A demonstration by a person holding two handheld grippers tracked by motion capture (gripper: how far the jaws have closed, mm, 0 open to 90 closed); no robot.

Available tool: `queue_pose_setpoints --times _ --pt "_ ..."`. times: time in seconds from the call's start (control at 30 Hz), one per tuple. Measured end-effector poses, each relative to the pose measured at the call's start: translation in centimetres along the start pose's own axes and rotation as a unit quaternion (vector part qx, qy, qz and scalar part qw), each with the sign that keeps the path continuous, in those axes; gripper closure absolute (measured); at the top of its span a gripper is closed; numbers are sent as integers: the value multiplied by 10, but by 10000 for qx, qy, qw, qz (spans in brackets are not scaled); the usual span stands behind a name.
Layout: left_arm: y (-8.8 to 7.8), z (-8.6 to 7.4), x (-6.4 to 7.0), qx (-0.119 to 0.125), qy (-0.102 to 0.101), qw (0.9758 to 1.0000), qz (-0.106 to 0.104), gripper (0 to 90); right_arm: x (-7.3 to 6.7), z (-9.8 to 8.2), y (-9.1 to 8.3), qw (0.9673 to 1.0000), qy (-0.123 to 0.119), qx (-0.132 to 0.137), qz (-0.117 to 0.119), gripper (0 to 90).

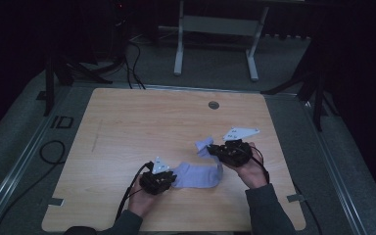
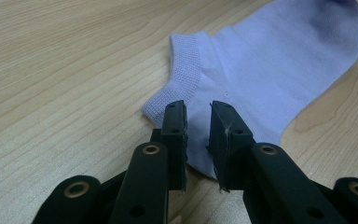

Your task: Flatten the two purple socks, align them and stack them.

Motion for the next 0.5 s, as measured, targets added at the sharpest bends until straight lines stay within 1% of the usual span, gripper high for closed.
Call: queue_pose_setpoints --times 0.27,0.5 --pt "0 0 0 -9 8 10000 2 766 -8 -12 13 9999 48 -57 131 846" --pt "0 0 -1 -6 -9 10000 -11 767 -13 -18 25 9996 115 -60 270 847"
Point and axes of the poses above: each handheld gripper's, and its own axes: y roughly forward along the jaws, z roughly out of its top, x roughly to its right, the point moved 7 cm from there along y, roughly forward along the jaws, and after that the axes turned 8 degrees about -y, right-handed, at the moved point
